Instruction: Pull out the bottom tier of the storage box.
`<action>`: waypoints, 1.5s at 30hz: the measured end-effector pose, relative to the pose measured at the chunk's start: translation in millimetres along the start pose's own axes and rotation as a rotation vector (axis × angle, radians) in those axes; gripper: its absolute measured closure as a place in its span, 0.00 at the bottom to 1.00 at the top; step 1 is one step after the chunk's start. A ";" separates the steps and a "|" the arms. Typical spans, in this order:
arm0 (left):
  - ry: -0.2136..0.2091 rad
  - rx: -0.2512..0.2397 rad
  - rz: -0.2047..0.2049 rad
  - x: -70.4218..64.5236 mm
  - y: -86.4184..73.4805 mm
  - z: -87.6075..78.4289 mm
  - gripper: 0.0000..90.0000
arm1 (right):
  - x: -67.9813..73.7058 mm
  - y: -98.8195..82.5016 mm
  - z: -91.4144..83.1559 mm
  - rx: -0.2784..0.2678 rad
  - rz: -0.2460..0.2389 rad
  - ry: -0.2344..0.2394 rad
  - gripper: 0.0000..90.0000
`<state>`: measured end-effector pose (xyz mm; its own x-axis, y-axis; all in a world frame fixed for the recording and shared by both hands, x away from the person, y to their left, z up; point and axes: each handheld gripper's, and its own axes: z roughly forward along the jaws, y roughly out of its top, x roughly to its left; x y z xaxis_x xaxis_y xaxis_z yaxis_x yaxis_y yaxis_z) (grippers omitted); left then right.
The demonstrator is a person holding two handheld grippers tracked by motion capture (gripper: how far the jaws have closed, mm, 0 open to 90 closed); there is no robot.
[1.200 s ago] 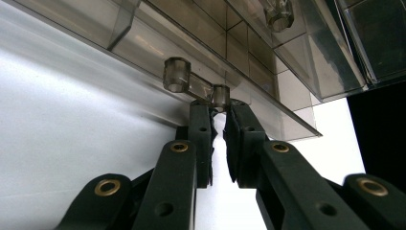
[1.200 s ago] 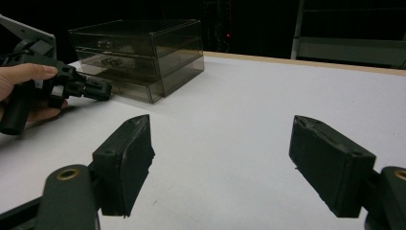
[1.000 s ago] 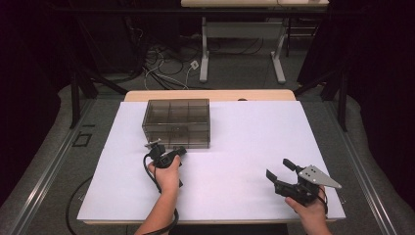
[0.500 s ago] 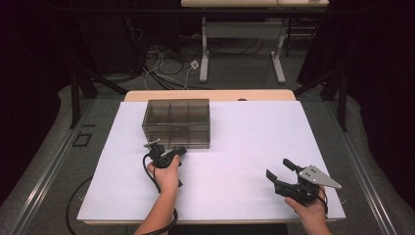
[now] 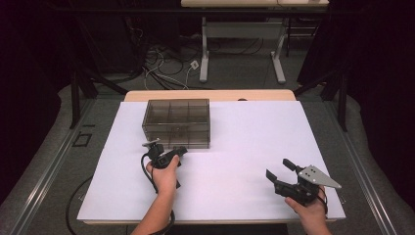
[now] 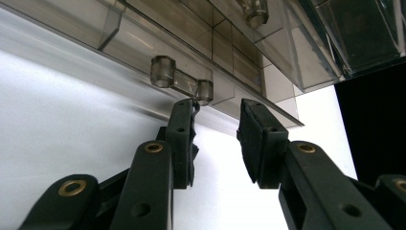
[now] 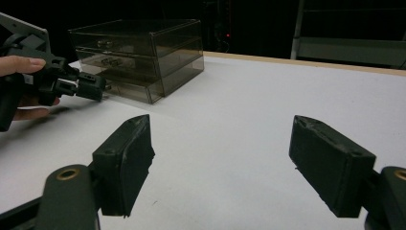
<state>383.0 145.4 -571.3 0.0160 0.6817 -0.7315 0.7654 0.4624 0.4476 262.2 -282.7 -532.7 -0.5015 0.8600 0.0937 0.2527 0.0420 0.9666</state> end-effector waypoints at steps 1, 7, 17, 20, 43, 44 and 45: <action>-0.004 0.000 0.002 -0.5 0.1 -0.9 0.72 | 0.2 0.0 -0.1 0.003 0.002 -0.003 0.25; -0.015 -0.005 0.016 -3.4 0.5 -4.7 0.67 | 0.2 -0.1 0.4 0.001 -0.003 0.003 0.25; -0.022 -0.007 0.074 -6.5 3.0 -13.4 0.59 | 0.9 -0.2 0.1 0.006 0.001 0.003 0.25; -0.024 -0.012 0.079 -6.9 3.7 -15.3 0.57 | 1.0 -0.3 0.2 0.002 0.001 0.004 0.25; 0.022 -0.060 0.180 -2.0 15.0 -43.9 0.35 | 1.0 -0.6 0.2 0.014 0.000 0.003 0.25; 0.047 -0.062 0.206 0.0 15.9 -48.1 0.34 | 1.4 -0.9 0.4 0.011 0.004 0.001 0.25; 0.047 -0.062 0.206 0.0 15.9 -48.1 0.33 | 1.4 -0.9 0.4 0.011 0.004 0.001 0.25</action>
<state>364.2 180.1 -539.5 0.1369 0.7904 -0.5972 0.7076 0.3438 0.6173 261.6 -281.3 -533.5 -0.5016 0.8595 0.0980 0.2639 0.0441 0.9636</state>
